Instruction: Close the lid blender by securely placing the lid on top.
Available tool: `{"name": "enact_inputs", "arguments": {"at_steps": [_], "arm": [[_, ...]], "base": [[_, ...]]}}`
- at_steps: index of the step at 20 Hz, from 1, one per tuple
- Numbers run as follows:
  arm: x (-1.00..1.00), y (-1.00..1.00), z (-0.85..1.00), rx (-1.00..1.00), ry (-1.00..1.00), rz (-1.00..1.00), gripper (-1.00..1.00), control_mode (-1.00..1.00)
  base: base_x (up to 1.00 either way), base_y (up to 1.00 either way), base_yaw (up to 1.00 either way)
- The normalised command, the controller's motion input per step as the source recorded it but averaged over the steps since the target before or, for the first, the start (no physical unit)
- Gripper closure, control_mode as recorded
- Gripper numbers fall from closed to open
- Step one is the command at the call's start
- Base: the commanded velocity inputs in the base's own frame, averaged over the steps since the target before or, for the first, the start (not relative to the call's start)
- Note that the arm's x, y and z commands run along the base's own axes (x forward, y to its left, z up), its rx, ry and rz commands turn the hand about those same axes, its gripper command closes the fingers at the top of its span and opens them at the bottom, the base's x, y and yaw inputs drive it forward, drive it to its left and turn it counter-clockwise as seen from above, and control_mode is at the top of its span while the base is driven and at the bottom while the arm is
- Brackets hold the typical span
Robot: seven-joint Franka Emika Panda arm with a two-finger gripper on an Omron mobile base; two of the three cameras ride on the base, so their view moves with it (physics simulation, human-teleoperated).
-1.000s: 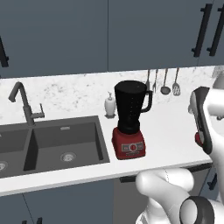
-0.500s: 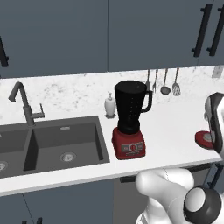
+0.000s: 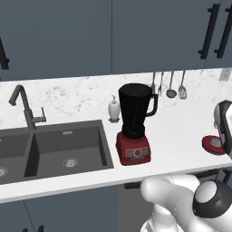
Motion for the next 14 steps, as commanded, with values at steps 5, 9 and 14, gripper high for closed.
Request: {"name": "enact_inputs", "arguments": {"at_steps": [5,9,14], "arm": [[0.29,-0.22,-0.14,0.0,0.0,0.0,-1.0,-1.0],[0.32,-0.13,-0.18,0.0,0.0,0.0,-1.0,-1.0],[0.39,-0.17,-0.15,0.04,0.04,0.0,-1.0,-1.0]], "base": [[0.0,0.0,0.0],[0.0,0.0,0.0],[0.0,0.0,0.0]]}}
